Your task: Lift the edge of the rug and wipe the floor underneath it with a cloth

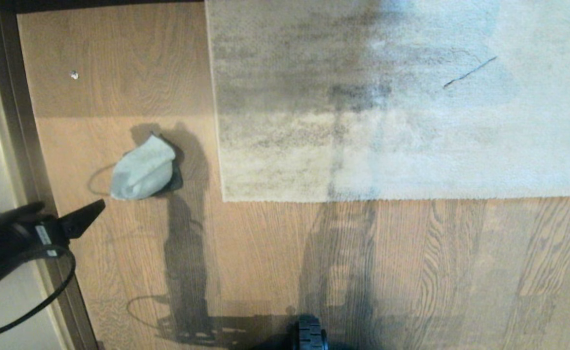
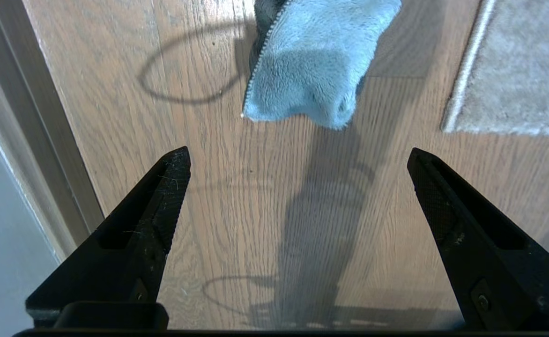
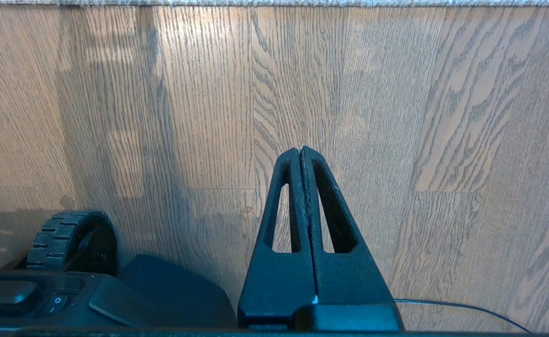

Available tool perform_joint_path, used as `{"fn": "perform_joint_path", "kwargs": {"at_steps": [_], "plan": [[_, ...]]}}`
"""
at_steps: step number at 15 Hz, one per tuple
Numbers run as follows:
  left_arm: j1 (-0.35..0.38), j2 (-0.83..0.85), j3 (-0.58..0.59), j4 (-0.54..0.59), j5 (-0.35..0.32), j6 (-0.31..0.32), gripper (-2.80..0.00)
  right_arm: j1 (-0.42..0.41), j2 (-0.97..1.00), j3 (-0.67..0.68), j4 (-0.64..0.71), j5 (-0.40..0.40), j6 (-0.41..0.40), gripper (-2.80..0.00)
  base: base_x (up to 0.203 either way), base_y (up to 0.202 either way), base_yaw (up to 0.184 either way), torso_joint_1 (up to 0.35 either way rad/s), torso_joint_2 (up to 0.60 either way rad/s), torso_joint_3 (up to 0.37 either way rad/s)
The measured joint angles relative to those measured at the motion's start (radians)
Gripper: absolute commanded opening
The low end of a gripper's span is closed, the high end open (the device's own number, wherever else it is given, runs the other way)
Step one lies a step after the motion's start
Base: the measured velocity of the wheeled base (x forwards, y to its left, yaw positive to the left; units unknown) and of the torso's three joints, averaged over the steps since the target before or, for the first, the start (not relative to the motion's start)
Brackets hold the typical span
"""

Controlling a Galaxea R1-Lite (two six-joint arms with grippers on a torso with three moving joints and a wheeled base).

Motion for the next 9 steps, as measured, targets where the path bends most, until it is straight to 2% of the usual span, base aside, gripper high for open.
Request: {"fn": "perform_joint_path", "kwargs": {"at_steps": [9], "plan": [[-0.007, -0.120, 0.087, 0.012, -0.012, 0.000, -2.80, 0.000, 0.000, 0.000, 0.000, 0.000, 0.000, -2.80, 0.000, 0.000, 0.000, 0.000, 0.00, 0.000]]}}
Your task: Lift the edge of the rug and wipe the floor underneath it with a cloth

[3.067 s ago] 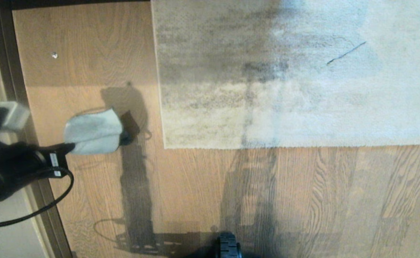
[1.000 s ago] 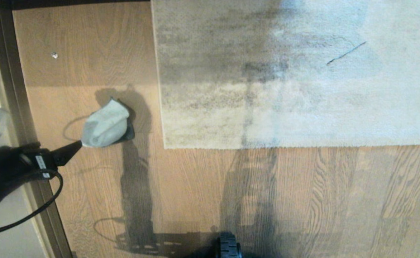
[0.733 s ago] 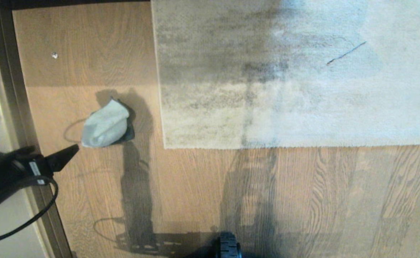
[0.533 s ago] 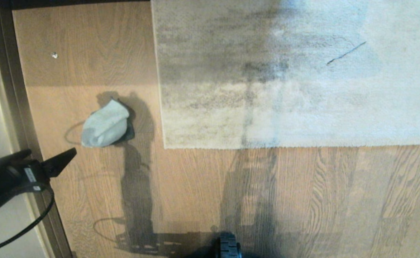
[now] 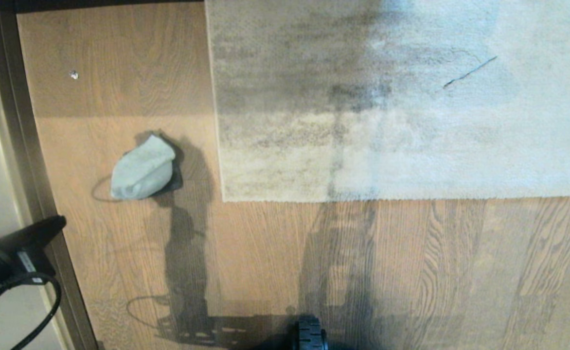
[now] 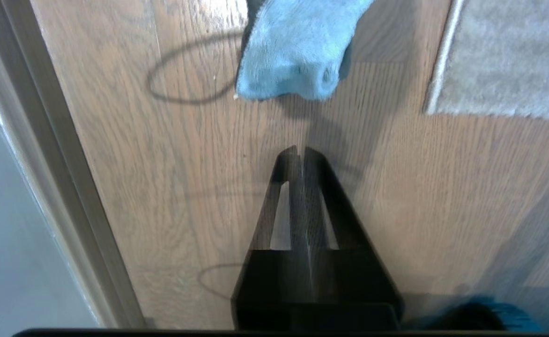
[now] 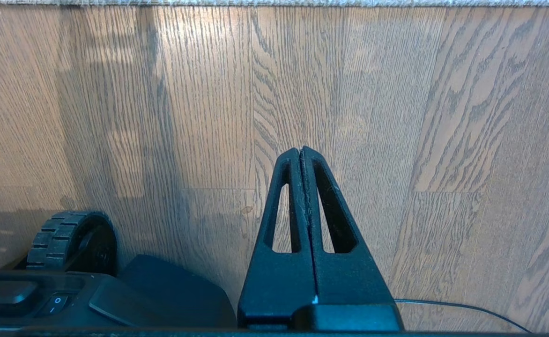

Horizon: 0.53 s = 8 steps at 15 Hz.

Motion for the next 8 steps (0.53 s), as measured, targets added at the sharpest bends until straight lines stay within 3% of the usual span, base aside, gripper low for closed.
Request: {"fn": "perform_joint_path", "kwargs": {"at_steps": [8], "plan": [[-0.004, -0.130, 0.131, 0.001, -0.002, 0.002, -2.80, 0.000, 0.000, 0.000, 0.000, 0.000, 0.000, -2.80, 0.000, 0.000, 0.000, 0.000, 0.00, 0.000]]}}
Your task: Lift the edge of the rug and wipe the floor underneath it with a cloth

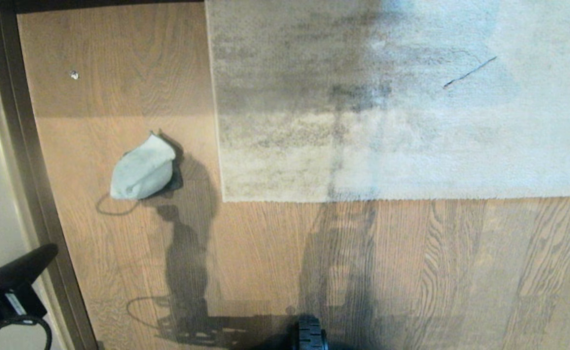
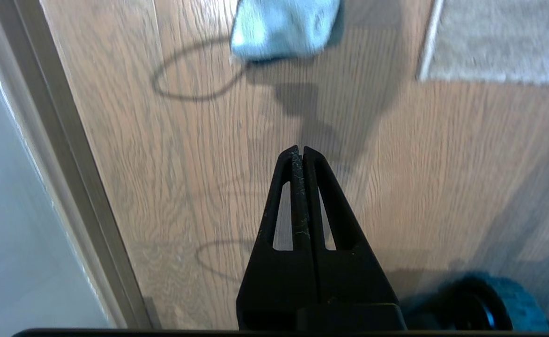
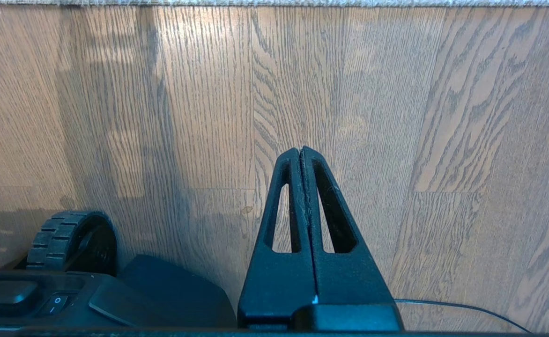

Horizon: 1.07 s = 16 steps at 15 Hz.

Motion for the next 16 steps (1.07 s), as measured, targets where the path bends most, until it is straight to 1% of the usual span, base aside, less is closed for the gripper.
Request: {"fn": "perform_joint_path", "kwargs": {"at_steps": [2, 4, 6, 9, 10, 13, 16], "plan": [[0.000, -0.059, 0.043, 0.009, 0.000, -0.001, -2.80, 0.000, 0.000, 0.000, 0.000, 0.000, 0.000, -2.80, 0.000, 0.000, 0.000, 0.000, 0.00, 0.000], [0.000, -0.135, 0.075, 0.056, -0.001, -0.001, -2.80, 0.000, 0.000, 0.000, 0.000, 0.000, 0.000, -2.80, 0.000, 0.000, 0.000, 0.000, 0.00, 0.000], [-0.001, -0.230, 0.093, 0.138, -0.010, -0.002, -2.80, 0.000, 0.000, 0.000, 0.000, 0.000, 0.000, -2.80, 0.000, 0.000, 0.000, 0.000, 0.00, 0.000], [-0.009, -0.391, 0.110, 0.320, -0.078, -0.012, -2.80, 0.000, 0.000, 0.000, 0.000, 0.000, 0.000, -2.80, 0.000, 0.000, 0.000, 0.000, 0.00, 0.000], [-0.011, -0.429, 0.119, 0.362, -0.094, -0.015, -2.80, 0.000, 0.000, 0.000, 0.000, 0.000, 0.000, -2.80, 0.000, 0.000, 0.000, 0.000, 0.00, 0.000], [-0.014, -0.514, 0.156, 0.397, -0.097, -0.015, -2.80, 0.000, 0.000, 0.000, 0.000, 0.000, 0.000, -2.80, 0.000, 0.000, 0.000, 0.000, 0.00, 0.000], [-0.014, -0.568, 0.165, 0.458, -0.095, -0.013, -2.80, 0.000, 0.000, 0.000, 0.000, 0.000, 0.000, -2.80, 0.000, 0.000, 0.000, 0.000, 0.00, 0.000]]}}
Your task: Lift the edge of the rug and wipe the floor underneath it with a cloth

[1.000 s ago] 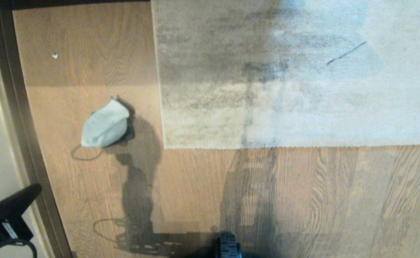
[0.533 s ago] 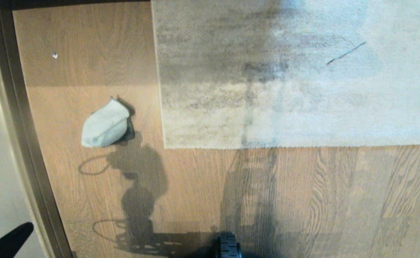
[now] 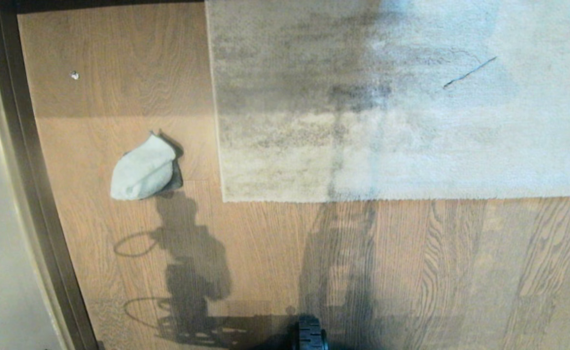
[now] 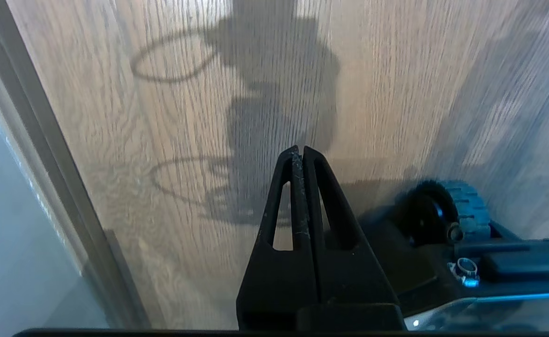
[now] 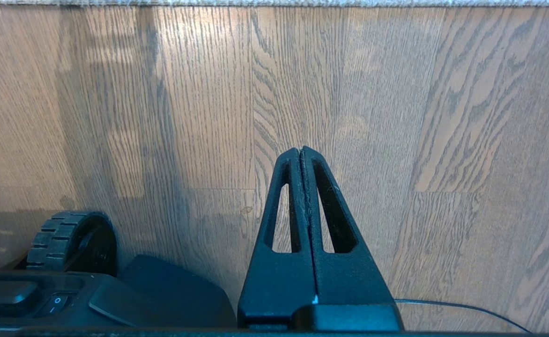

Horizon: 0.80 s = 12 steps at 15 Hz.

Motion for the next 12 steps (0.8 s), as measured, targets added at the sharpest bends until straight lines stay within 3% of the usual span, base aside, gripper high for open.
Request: {"fn": "perform_joint_path", "kwargs": {"at_steps": [6, 12], "plan": [[-0.004, -0.074, 0.002, 0.098, 0.146, -0.002, -2.80, 0.000, 0.000, 0.000, 0.000, 0.000, 0.000, -2.80, 0.000, 0.000, 0.000, 0.000, 0.00, 0.000], [-0.005, -0.089, 0.001, 0.166, 0.183, 0.050, -2.80, 0.000, 0.000, 0.000, 0.000, 0.000, 0.000, -2.80, 0.000, 0.000, 0.000, 0.000, 0.00, 0.000]]}}
